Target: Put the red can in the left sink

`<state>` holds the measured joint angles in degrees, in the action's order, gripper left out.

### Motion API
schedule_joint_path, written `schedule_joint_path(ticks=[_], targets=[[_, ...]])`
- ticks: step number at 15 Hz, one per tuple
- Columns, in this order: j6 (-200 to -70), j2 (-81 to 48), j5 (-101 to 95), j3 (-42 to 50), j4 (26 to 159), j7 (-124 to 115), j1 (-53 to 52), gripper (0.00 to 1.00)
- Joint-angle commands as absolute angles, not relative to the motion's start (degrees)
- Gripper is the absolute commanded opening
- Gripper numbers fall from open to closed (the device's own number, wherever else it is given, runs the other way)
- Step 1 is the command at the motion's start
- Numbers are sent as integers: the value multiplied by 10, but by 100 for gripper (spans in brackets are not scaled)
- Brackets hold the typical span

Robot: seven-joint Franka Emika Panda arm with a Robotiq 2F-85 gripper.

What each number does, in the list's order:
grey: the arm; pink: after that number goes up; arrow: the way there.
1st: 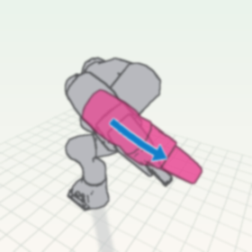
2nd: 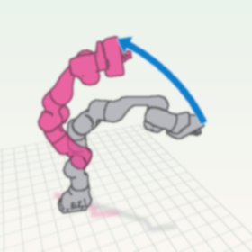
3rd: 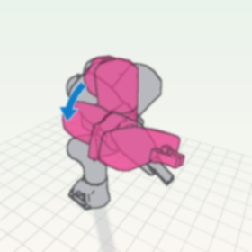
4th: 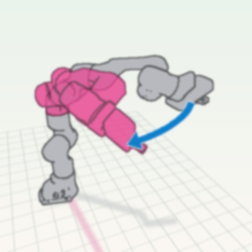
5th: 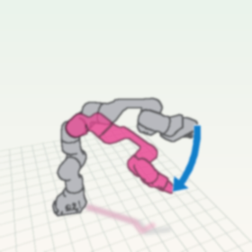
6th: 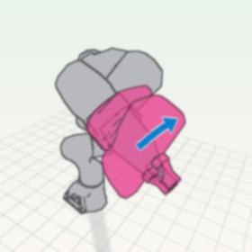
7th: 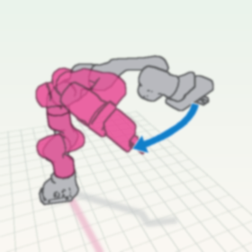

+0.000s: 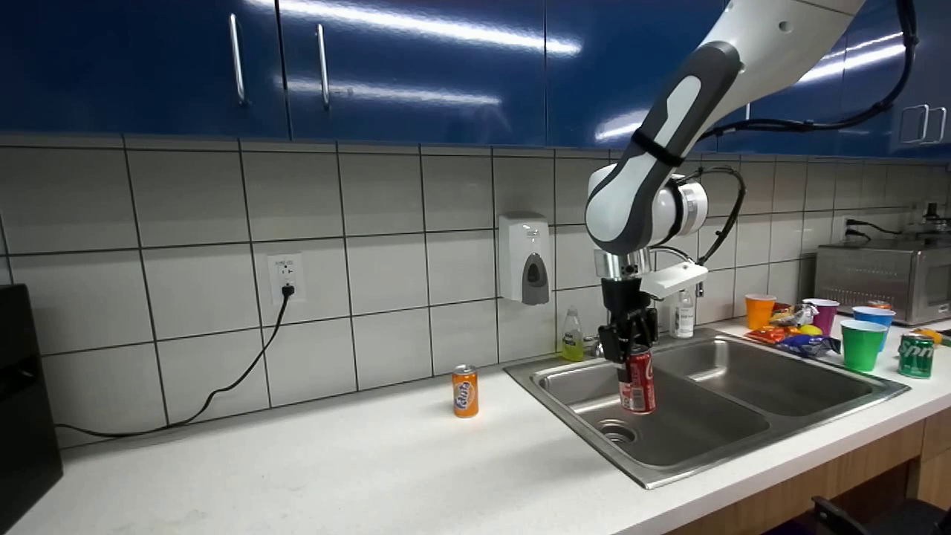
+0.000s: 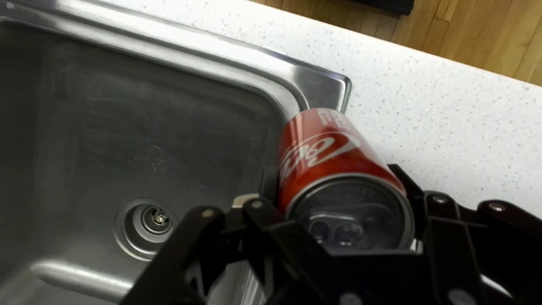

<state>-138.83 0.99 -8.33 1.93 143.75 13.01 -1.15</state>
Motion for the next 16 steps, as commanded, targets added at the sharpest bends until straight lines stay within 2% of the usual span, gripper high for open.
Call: schedule_joint_path(ticks=[1, 16], targets=[[-1389, 25, -115, 28, 1450, 114, 9, 38], [-1459, -85, -202, 87, 1416, 64, 54, 38]])
